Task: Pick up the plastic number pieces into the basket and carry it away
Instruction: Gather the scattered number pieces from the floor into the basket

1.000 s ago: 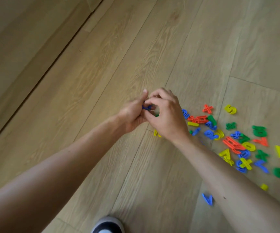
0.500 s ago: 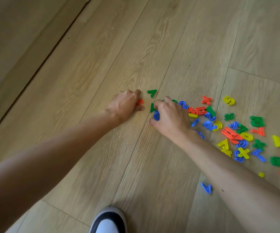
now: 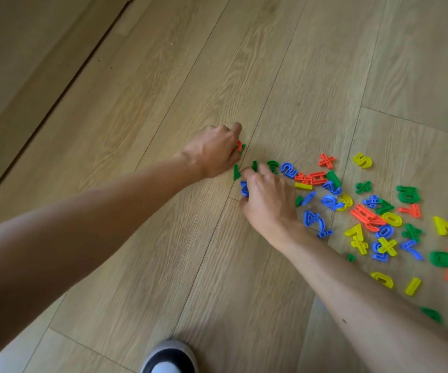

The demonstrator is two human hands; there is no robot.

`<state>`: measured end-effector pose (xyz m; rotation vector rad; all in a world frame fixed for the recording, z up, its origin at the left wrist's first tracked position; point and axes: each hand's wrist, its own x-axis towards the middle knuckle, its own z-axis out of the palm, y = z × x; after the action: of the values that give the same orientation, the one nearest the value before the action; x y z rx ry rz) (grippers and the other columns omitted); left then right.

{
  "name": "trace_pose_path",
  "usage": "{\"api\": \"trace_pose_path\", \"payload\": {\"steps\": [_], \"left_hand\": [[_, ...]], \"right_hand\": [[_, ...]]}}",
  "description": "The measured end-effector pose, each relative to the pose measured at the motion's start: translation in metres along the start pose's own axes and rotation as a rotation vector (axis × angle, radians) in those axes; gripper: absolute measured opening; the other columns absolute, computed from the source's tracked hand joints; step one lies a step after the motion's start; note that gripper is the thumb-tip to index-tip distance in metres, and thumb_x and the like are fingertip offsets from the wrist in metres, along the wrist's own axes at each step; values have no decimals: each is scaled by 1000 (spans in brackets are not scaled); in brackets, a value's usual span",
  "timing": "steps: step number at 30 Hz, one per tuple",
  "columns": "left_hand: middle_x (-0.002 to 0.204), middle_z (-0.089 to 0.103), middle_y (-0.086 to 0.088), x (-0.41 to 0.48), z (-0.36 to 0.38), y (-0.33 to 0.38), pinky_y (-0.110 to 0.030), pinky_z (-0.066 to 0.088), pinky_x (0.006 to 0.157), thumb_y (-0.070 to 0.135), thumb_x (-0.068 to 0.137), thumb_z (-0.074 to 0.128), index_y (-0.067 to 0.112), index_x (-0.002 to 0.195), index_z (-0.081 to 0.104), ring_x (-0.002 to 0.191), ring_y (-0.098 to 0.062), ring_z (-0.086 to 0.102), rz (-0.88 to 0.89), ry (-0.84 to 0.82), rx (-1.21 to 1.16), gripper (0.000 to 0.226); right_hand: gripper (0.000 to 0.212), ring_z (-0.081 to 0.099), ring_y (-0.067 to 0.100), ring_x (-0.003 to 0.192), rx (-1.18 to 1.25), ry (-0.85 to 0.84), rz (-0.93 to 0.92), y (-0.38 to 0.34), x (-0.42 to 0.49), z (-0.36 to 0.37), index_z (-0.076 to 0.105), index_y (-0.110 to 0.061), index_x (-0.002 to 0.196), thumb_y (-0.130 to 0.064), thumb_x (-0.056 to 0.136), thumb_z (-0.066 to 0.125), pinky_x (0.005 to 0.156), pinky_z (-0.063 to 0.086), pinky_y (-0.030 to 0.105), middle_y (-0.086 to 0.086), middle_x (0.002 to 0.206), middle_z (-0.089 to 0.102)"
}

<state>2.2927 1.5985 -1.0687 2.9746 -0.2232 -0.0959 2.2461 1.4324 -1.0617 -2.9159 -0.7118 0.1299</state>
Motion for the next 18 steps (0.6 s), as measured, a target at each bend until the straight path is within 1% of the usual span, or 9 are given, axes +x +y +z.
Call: {"api": "trace_pose_path", "payload": {"steps": [4,6,7,10,11,13,15,18], "left_hand": [[78,60,-10,7,2,1,-35,42,50,30,96,42,8,101,45,58,-29,52,40,-58,128,23],[77,61,-9,8,4,-1,-34,40,49,32,94,42,8,100,45,58,-29,54,54,-71,144,24],[76,61,-9,8,5,-2,-34,40,49,33,94,42,9,99,44,59,-29,56,58,-72,143,25],[74,61,-8,10,8,-2,-33,42,50,43,93,44,11,99,43,58,-30,55,66,-69,150,32],[74,60,-7,11,8,-2,-34,42,50,48,94,44,12,100,42,58,-29,54,66,-68,153,36],[75,59,-6,13,8,-1,-35,45,53,55,94,45,14,105,42,61,-29,54,75,-74,168,43],[80,61,-6,16,9,-1,-38,51,56,56,95,45,15,112,44,66,-30,59,103,-86,182,44],[80,60,-5,19,8,2,-44,56,59,49,98,43,18,108,44,65,-27,59,136,-126,169,33]], "right_hand": [[28,65,29,85,44,3,2,2,0,3,67,-18,105,-9,79,69,57,37,31,4,102,58],[27,64,29,84,76,6,-2,4,-1,3,67,-18,103,-10,78,70,57,36,31,3,102,58],[26,64,28,85,94,3,-1,5,-1,4,66,-18,103,-11,78,70,57,37,31,3,102,57],[27,64,28,87,166,0,15,11,-1,4,65,-18,103,-14,77,71,61,48,34,1,101,57],[28,64,28,87,186,12,25,14,0,2,66,-18,104,-16,77,72,62,49,34,1,100,57],[32,64,28,87,214,53,61,20,5,-3,68,-20,108,-17,77,72,60,42,30,1,101,57],[33,63,29,86,226,86,91,27,12,-9,68,-23,109,-17,77,72,61,36,28,2,101,56],[33,63,29,88,227,80,91,34,24,-14,67,-24,110,-18,78,74,63,39,30,2,103,53]]}}
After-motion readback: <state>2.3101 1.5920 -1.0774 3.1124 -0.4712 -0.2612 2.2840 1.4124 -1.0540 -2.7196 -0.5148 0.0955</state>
